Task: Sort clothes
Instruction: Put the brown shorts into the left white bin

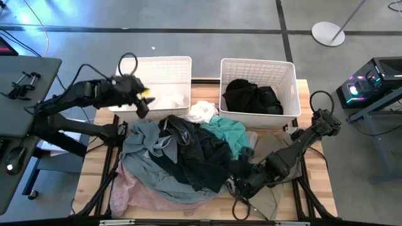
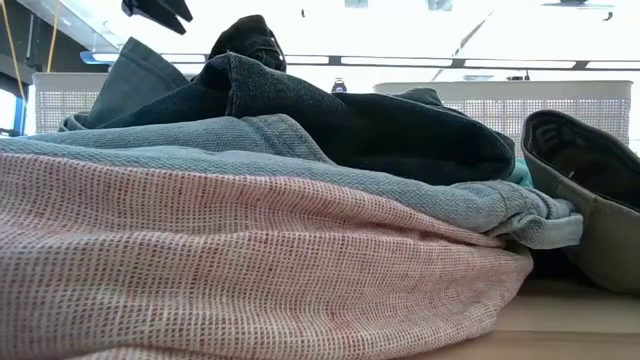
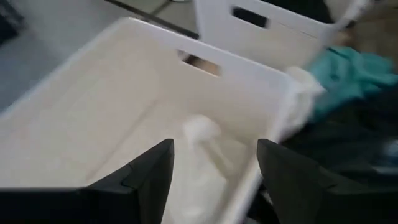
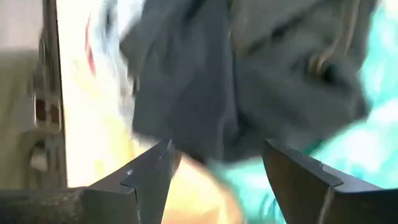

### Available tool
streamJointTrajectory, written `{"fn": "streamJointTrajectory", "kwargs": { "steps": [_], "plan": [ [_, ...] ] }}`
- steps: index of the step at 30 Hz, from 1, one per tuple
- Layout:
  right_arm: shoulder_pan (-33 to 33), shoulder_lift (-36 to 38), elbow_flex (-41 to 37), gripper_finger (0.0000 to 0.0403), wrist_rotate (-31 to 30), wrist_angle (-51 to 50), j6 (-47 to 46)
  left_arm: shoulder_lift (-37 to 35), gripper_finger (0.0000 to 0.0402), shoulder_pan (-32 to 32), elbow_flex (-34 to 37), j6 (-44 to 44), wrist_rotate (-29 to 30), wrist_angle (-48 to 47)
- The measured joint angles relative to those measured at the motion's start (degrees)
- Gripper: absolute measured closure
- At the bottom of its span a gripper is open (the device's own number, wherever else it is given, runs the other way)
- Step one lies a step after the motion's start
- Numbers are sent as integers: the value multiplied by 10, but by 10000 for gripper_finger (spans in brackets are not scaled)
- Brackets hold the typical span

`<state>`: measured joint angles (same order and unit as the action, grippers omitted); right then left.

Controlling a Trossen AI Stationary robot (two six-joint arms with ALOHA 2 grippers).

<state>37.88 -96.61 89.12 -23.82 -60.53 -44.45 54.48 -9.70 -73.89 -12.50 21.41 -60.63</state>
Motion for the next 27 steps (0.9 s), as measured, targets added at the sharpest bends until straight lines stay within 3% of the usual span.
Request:
{"fn": "streamJointTrajectory", "kwargs": {
  "steps": [6,10,17,22,24,27],
  "plan": [
    [22,-31,-2,167,53,-156,-172,5,212,154,0,-56,82,9],
    [19,-26,-69,169,106,-171,-241,22,223,249,0,-91,164,8],
    [-9,9,-262,199,229,-63,-254,85,227,350,0,-114,237,8],
    [-36,17,-404,223,337,149,-234,140,227,374,0,-140,282,4],
    [-42,23,-435,261,347,222,-228,155,227,375,0,-143,289,2],
    [-42,23,-435,353,326,280,-211,169,227,375,0,-144,294,6]
  ]
}}
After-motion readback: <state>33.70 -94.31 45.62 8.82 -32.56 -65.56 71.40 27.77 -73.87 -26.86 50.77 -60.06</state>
